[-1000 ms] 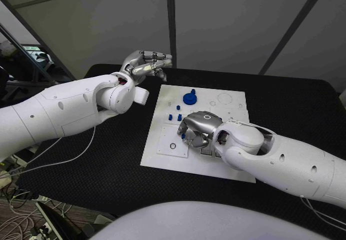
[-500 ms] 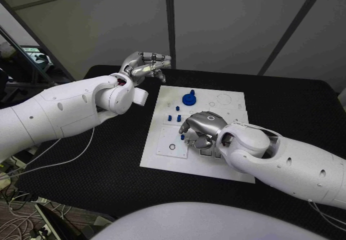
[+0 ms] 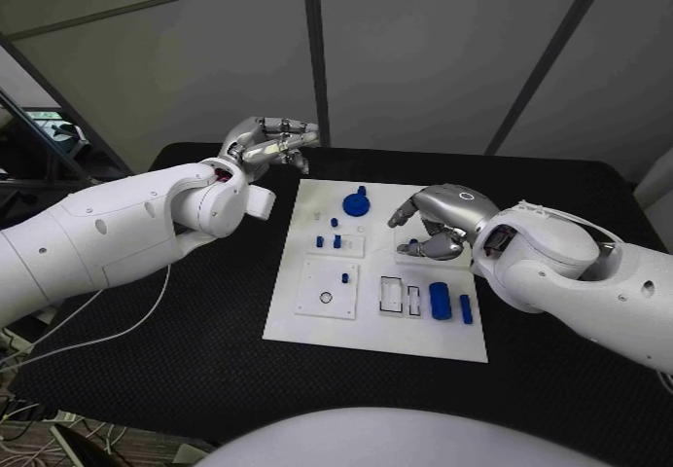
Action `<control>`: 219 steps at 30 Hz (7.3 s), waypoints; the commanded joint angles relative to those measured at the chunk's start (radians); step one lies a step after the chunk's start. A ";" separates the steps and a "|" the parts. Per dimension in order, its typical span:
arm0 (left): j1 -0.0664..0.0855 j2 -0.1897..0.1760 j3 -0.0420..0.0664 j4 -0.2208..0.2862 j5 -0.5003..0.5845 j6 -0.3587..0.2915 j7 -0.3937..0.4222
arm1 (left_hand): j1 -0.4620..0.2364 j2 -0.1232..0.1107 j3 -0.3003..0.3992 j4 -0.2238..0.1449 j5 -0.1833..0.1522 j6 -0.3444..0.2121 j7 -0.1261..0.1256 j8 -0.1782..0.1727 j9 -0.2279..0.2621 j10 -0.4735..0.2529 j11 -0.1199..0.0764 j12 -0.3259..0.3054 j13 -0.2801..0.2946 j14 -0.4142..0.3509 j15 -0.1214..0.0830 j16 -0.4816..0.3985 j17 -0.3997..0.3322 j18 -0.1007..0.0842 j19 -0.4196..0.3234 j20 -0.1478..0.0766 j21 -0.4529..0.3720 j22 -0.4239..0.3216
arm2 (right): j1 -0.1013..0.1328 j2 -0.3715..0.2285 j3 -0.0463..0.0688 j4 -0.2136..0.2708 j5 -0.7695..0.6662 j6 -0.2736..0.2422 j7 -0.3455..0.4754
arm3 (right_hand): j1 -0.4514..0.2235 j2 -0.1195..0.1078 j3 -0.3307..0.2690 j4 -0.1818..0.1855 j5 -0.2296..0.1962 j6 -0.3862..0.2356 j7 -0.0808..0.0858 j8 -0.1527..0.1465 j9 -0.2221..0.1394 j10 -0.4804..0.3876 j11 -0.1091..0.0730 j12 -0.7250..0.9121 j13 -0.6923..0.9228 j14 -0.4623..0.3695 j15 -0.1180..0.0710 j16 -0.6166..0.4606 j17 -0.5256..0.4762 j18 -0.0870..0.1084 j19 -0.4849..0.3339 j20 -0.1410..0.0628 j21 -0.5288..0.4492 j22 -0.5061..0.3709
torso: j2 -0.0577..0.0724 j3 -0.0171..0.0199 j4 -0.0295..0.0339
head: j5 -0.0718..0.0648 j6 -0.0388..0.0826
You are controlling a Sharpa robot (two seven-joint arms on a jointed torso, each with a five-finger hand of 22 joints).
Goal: Assemble the parts on the task board
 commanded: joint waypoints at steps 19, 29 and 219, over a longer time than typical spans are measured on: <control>0.001 0.005 -0.001 0.005 0.004 0.009 0.021 | 0.012 0.010 -0.006 -0.009 -0.002 -0.007 0.000 0.009 0.000 -0.007 -0.001 0.012 -0.001 -0.006 -0.003 -0.004 -0.003 -0.001 -0.001 0.004 -0.007 -0.005 | 0.011 -0.006 -0.002 -0.071 -0.014 0.182 -0.054 | 0.114 0.042 -0.113 0.073 -0.028 -0.045 -0.021 -0.001 0.000 -0.070 0.005 0.104 0.004 -0.032 0.003 -0.040 -0.097 0.018 -0.031 0.006 -0.061 -0.072 | 0.002 0.0001 0.0021 | -0.020 0.011; 0.001 0.005 -0.001 0.004 0.004 0.011 0.023 | 0.012 0.010 -0.006 -0.009 -0.002 -0.007 0.000 0.009 0.000 -0.007 -0.001 0.012 -0.001 -0.006 -0.003 -0.004 -0.003 -0.001 -0.001 0.004 -0.007 -0.005 | 0.010 0.025 -0.005 -0.097 -0.018 0.156 -0.041 | 0.128 0.073 -0.090 0.070 -0.031 -0.029 -0.011 -0.002 0.000 -0.014 -0.011 0.147 -0.001 0.003 -0.010 -0.014 -0.071 0.007 0.017 -0.009 -0.026 -0.021 | 0.002 0.0002 0.0011 | -0.019 0.008; 0.001 0.045 -0.001 -0.021 0.004 0.046 -0.022 | 0.013 0.014 -0.009 -0.010 -0.002 -0.011 0.001 0.014 0.000 -0.012 0.000 0.018 -0.001 -0.007 -0.002 -0.004 -0.005 -0.002 0.000 0.004 -0.009 -0.009 | -0.088 0.272 -0.103 -0.070 -0.106 0.032 0.052 | 0.036 0.005 0.204 -0.006 -0.061 -0.038 0.023 -0.009 -0.006 0.131 -0.015 -0.057 0.001 0.043 -0.014 0.124 0.126 -0.021 0.083 -0.012 0.100 0.151 | 0.001 0.0001 0.0006 | 0.068 -0.034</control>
